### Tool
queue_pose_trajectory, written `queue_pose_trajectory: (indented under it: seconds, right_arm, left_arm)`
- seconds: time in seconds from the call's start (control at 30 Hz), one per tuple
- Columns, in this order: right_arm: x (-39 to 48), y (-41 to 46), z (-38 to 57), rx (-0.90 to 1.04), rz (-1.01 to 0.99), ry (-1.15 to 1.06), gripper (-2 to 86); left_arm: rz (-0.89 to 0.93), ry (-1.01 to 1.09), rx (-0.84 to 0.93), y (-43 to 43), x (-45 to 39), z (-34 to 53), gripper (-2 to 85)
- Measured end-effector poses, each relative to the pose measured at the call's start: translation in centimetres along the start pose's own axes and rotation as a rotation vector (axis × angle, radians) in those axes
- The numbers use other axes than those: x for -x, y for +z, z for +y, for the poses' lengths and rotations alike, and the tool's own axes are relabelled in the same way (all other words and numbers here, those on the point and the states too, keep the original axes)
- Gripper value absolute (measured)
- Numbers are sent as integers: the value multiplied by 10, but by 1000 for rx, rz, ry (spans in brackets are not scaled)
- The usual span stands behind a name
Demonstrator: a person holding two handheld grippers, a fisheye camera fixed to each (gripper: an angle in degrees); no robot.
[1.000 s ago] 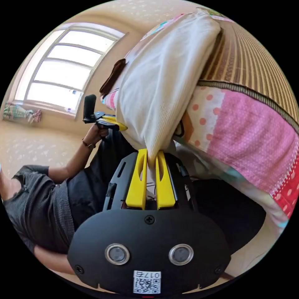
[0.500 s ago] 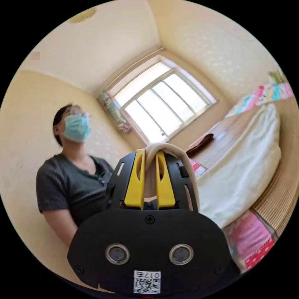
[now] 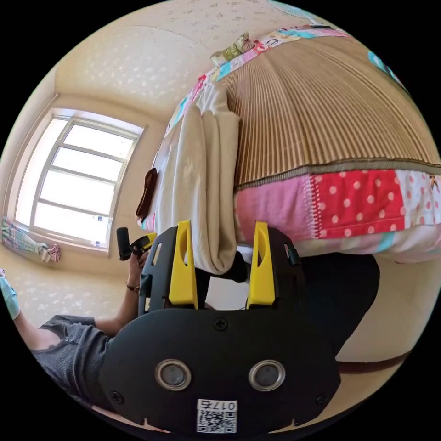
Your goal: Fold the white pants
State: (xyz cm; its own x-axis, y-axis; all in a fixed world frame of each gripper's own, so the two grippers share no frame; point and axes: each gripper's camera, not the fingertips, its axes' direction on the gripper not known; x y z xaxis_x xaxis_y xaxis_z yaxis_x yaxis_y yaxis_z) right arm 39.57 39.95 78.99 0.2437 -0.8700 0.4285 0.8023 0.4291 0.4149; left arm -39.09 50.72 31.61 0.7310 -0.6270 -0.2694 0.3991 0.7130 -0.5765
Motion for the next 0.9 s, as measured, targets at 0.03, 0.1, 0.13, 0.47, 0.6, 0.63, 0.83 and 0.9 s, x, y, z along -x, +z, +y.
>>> queue_pose_trajectory:
  seconds: [0.03,0.1,0.13,0.47,0.6,0.63,0.83,0.9]
  right_arm:
    - [-9,22,1,108,-56,-6,165]
    - [-13,45,6,222,-118,-44,142]
    - [-4,40,12,217,-141,-127,115]
    - [129,-128,42,-12,-822,-982,70]
    - [110,-163,-32,-318,-791,-732,59]
    - [89,-176,-46,-507,-728,-606,55]
    - [41,-170,-76,-580,-253,-269,130]
    - [33,-138,-74,-500,-61,-222,140]
  left_arm:
    - [47,-6,26,7,6,-2,172]
    - [163,-23,37,10,23,-3,134]
    - [190,-6,39,6,24,-3,122]
    - [768,674,-56,-124,-126,-2,91]
    - [722,434,-365,-155,-116,-77,118]
    - [671,413,-430,-160,-111,-84,124]
    - [-26,156,-574,-157,-81,-113,177]
    - [-176,80,-421,-115,-63,-118,184]
